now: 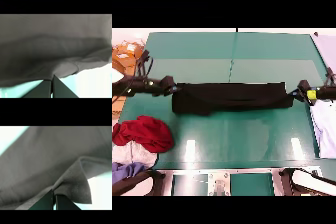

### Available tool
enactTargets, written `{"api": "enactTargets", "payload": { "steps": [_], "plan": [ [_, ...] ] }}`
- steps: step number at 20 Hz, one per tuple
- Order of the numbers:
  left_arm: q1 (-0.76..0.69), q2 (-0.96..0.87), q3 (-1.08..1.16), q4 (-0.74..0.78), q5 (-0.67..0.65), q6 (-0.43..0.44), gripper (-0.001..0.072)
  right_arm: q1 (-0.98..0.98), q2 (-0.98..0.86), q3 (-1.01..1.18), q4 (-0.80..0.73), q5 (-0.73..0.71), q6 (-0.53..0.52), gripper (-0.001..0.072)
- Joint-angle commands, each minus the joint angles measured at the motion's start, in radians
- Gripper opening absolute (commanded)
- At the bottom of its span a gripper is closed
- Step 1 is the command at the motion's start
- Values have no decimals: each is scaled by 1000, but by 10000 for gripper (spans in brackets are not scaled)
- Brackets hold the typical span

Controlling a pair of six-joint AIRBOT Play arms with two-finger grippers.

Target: Fold the shirts.

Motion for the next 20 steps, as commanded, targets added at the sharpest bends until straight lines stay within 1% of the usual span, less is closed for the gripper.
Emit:
{"api": "enactTargets", "payload": {
  "steps": [1,2,3,4,5,6,7,8,9,10,11,12,13,14,15,17,20],
  "plan": [
    [-20,-276,201,-58,83,49,25,65,-233,151,61,-93,1,23],
    [-31,-354,260,-59,113,63,26,78,-302,200,75,-115,1,29],
    [-41,-433,322,-72,153,64,29,86,-363,245,90,-141,1,106],
    [-46,-501,376,-93,204,64,289,89,-423,293,113,-167,1,186],
    [-47,-543,413,-101,267,62,660,90,-473,343,127,-180,1,223],
    [-44,-569,444,-103,312,48,664,82,-508,393,126,-173,0,302],
    [-39,-573,463,-102,335,40,650,68,-526,439,125,-153,-22,383],
    [-28,-569,488,-102,322,39,650,43,-529,481,122,-119,-74,405],
    [-9,-566,521,-96,269,39,650,14,-528,520,113,-70,-116,405],
    [7,-563,552,-90,203,38,650,-23,-528,558,90,-6,-134,417],
    [21,-562,584,-88,122,38,649,-59,-528,578,51,51,-134,495],
    [30,-562,607,-89,48,38,647,-95,-529,579,8,98,-134,530],
    [34,-562,620,-89,-5,37,487,-127,-541,579,-29,140,-144,530],
    [32,-562,627,-90,-52,38,94,-149,-559,578,-37,177,-178,530],
    [25,-562,627,-91,-80,37,25,-166,-583,575,-36,214,-198,530],
    [7,-562,626,-90,-110,37,26,-174,-646,575,-28,266,-249,530],
    [-58,-562,626,-88,-116,37,25,-135,-740,574,50,307,-327,530]
  ]
}}
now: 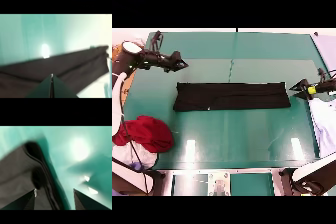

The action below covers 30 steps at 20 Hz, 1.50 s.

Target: Fold the shirts.

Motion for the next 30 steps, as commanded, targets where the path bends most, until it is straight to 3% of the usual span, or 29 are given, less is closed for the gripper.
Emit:
{"api": "enactTargets", "payload": {
  "steps": [1,3,4,6,10,15,18,21,23,26,30],
  "plan": [
    [-66,-1,8,1,-42,-1,25,29,-101,3,45,79,-92,529],
    [-124,-2,8,2,-26,-1,25,71,-131,4,99,73,-114,529],
    [-157,-6,8,7,-8,-1,25,87,-135,6,127,69,-127,477],
    [-224,-17,6,43,34,-2,26,114,-134,39,135,90,-139,28],
    [-372,-90,5,72,147,-31,25,121,-27,135,139,218,-140,20],
    [-581,-250,7,-24,383,-56,25,148,273,173,142,383,-23,21],
    [-669,-317,15,-129,496,-54,25,188,401,174,143,388,-16,22],
    [-709,-372,69,-145,509,-102,25,217,438,174,159,388,-16,21],
    [-702,-382,100,-137,465,-99,25,226,438,174,169,388,-17,22],
    [-630,-368,204,-99,229,-79,24,237,438,174,207,385,-16,22],
    [-472,-266,365,311,-141,-170,25,317,439,173,311,371,21,22]
  ]
}}
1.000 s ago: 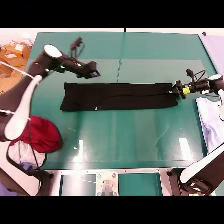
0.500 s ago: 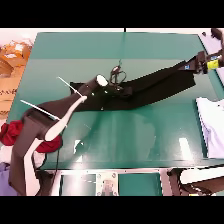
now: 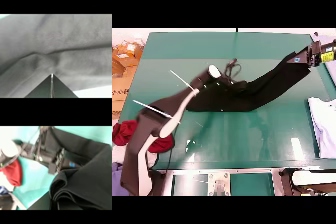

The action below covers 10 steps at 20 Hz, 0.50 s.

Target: Fold the shirts.

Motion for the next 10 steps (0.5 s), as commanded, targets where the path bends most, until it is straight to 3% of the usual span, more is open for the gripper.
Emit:
{"api": "enactTargets", "payload": {
  "steps": [1,5,10],
  "plan": [
    [141,97,105,342,-331,-58,26,97,4,-3,63,-37,35,22],
    [343,251,105,515,-484,-37,26,363,-8,-84,63,-297,90,22],
    [539,350,102,530,-500,14,26,782,-177,-184,66,-873,95,22]
  ]
}}
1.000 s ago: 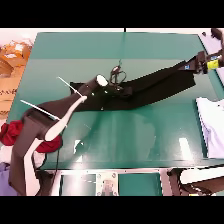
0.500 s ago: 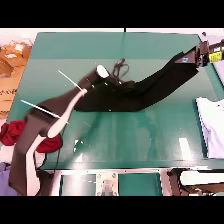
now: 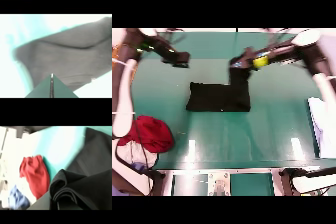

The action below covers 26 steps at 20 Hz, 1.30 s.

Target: Fold the shirts.

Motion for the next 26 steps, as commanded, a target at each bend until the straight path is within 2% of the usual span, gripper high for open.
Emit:
{"api": "enactTargets", "payload": {
  "steps": [1,2,3,4,5,7,8,10,13,15,16,17,18,19,22,26],
  "plan": [
    [130,55,2,46,-49,27,26,289,-152,-40,17,-481,9,22],
    [150,53,0,45,-56,28,26,366,-222,-36,40,-627,9,23],
    [166,54,-6,45,-60,27,26,430,-287,-28,69,-762,10,74],
    [175,52,-7,46,-67,29,26,478,-350,-14,103,-876,10,353],
    [182,52,-8,46,-72,37,26,501,-390,3,116,-930,10,504],
    [184,53,-8,49,-82,74,26,471,-392,15,113,-900,10,423],
    [184,53,-8,49,-84,73,26,427,-368,15,111,-840,9,293],
    [184,53,-8,47,-75,72,26,285,-292,15,65,-623,9,20],
    [184,52,-8,47,-54,72,26,48,-185,14,-115,-303,46,21],
    [184,53,-8,46,-55,71,26,-100,-138,0,-220,-138,58,22],
    [184,53,-8,45,-55,70,26,-166,-126,-21,-249,-74,58,52],
    [184,53,-8,45,-54,70,26,-218,-125,-48,-255,-31,59,268],
    [184,52,-8,45,-54,68,26,-260,-126,-97,-255,-19,66,529],
    [184,52,-8,45,-55,68,26,-283,-127,-151,-253,-27,66,573],
    [184,52,-8,46,-48,48,26,-269,-167,-295,-202,-97,35,573],
    [184,52,-8,47,-48,44,26,-135,-272,-320,11,-160,-75,573]
  ]
}}
